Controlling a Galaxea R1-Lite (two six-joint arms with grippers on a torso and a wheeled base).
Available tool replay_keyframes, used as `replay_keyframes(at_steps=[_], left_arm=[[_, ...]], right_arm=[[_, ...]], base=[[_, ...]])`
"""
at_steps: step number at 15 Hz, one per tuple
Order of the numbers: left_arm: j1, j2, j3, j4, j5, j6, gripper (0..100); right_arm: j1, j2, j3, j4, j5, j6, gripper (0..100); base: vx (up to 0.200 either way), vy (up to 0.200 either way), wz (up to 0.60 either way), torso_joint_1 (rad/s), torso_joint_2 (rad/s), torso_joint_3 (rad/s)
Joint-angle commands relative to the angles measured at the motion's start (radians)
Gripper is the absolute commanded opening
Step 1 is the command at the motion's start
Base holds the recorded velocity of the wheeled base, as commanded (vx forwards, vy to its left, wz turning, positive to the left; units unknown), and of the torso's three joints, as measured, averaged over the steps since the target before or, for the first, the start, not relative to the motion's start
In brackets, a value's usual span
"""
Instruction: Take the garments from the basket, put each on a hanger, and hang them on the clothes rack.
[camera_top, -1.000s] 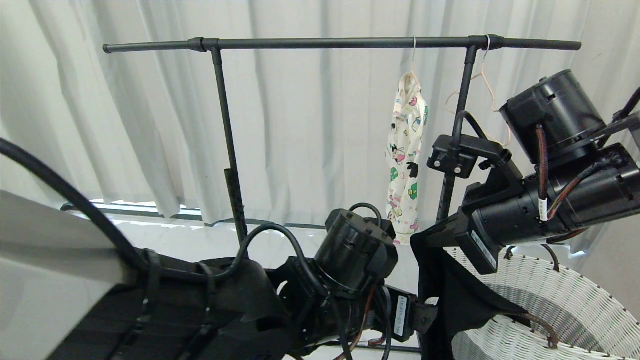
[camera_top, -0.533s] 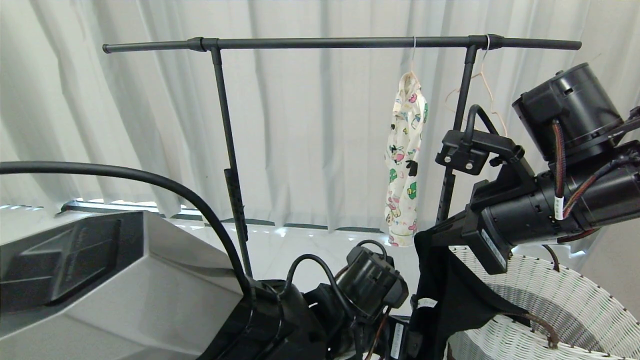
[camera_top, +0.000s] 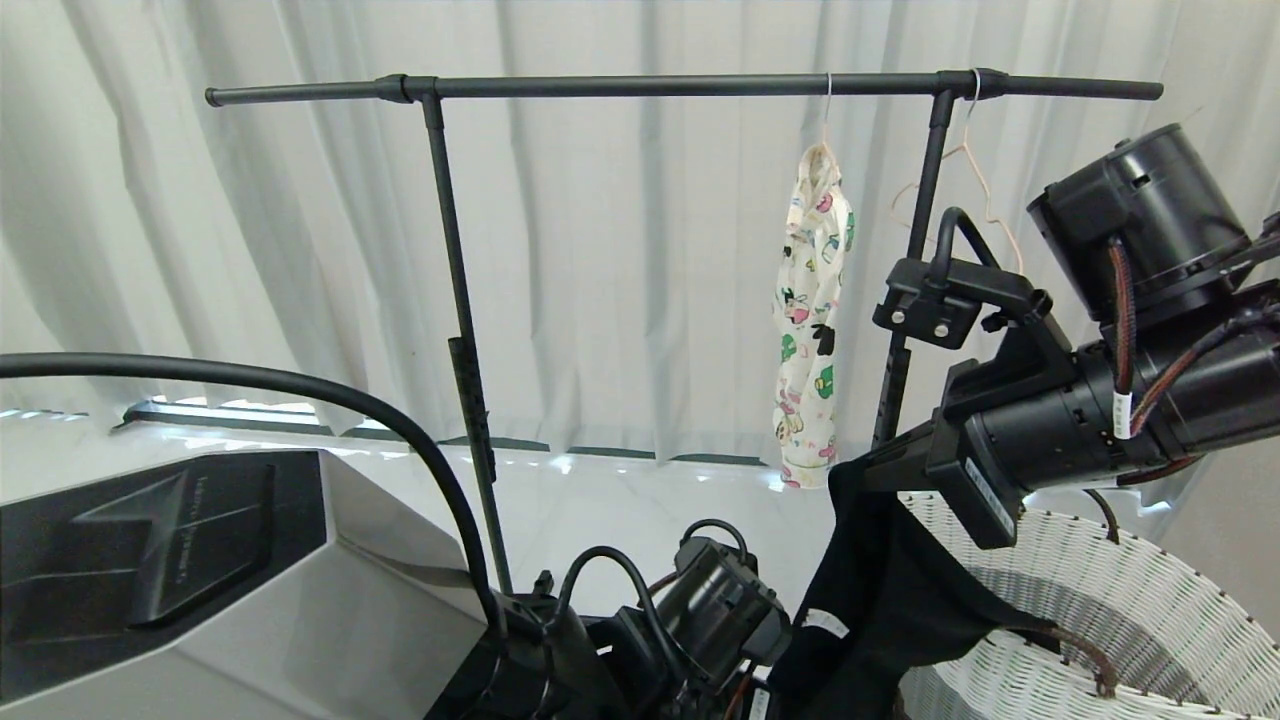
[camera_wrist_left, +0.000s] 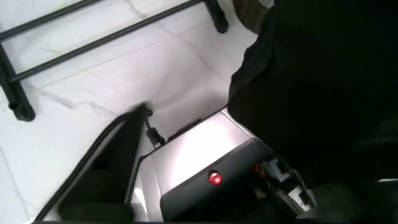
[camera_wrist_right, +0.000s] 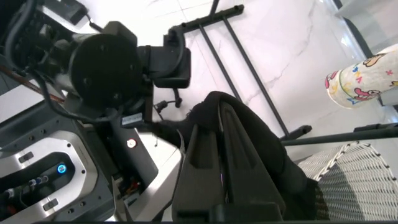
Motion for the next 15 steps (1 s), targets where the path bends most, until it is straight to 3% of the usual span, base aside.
replay_keyframes(at_steps=[1,4,6,7,9,10,12,15], left_arm=[[-0.001,-0.025,0.013,0.0,0.022,-0.001,0],[-0.012,-0.153,0.077,-0.003,0.054,0.026,0],[0.031,-0.271,0.103,0.009,0.051,0.132,0],[0.068,-0.34,0.1,0.072,0.051,0.175,0],[0.149,-0.492,0.072,0.321,0.049,0.313,0],[0.172,-0.552,0.068,0.365,0.049,0.347,0],[0.174,-0.608,0.008,0.405,0.056,0.348,0],[0.172,-0.633,-0.234,0.651,0.06,0.351,0]], right_arm=[[-0.004,0.002,0.001,0.0,-0.002,0.006,0],[-0.021,0.013,0.001,-0.005,-0.002,0.058,0],[-0.018,0.039,-0.012,-0.055,-0.002,0.077,0],[-0.008,0.052,-0.022,-0.097,-0.004,0.08,0],[0.004,0.058,-0.048,-0.105,-0.004,0.091,0],[0.004,0.053,-0.048,-0.105,-0.004,0.092,0],[0.004,0.035,-0.051,-0.106,-0.009,0.111,0],[-0.001,0.001,-0.068,-0.106,-0.052,0.115,0]], base=[[0.0,0.0,0.0,0.0,0.0,0.0],[0.0,0.0,0.0,0.0,0.0,0.0],[0.0,0.0,0.0,0.0,0.0,0.0],[0.0,0.0,0.0,0.0,0.0,0.0],[0.0,0.0,0.0,0.0,0.0,0.0],[0.0,0.0,0.0,0.0,0.0,0.0],[0.0,0.0,0.0,0.0,0.0,0.0],[0.0,0.0,0.0,0.0,0.0,0.0]])
